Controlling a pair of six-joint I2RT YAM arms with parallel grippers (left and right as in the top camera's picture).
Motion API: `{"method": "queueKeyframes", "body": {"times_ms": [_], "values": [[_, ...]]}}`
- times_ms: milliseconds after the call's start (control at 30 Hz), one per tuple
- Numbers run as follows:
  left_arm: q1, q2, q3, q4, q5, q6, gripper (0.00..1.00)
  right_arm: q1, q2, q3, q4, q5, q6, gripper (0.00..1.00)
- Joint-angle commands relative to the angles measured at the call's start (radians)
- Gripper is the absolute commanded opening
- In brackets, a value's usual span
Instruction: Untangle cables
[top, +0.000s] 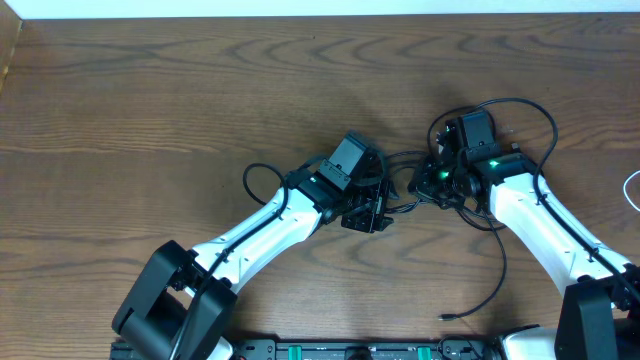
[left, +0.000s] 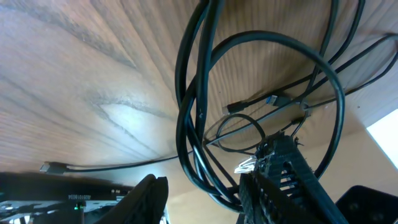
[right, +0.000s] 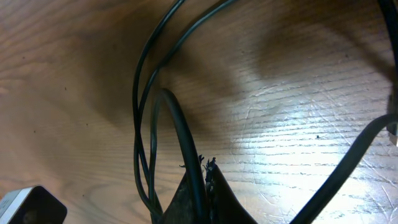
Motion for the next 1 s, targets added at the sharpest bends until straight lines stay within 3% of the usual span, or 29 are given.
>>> {"method": "queueKeyframes", "body": {"times_ms": [0,233,467,567,700,967], "values": [[-0.004,0.011,0.000,0.000,-0.033,-0.064,0.45,-0.003,0.006,0.003,-0.005,0.016,0.011,0.01],[-0.011,0.069,0.000,0.064,-0.020,-0.064,0.43,-0.003,0.006,0.003,-0.005,0.016,0.010,0.02],[-0.011,0.074,0.000,0.125,0.018,-0.064,0.15,-0.003,0.006,0.003,-0.012,0.016,0.010,0.01],[-0.010,0.074,0.000,0.125,0.032,-0.062,0.10,-0.005,0.006,0.003,-0.016,0.017,0.010,0.01],[0.012,0.074,0.000,0.125,0.044,-0.037,0.08,-0.005,0.006,0.003,-0.035,0.080,0.010,0.01],[0.177,0.073,0.000,0.126,0.185,0.156,0.08,-0.004,0.006,0.002,-0.108,0.217,0.010,0.01]]}}
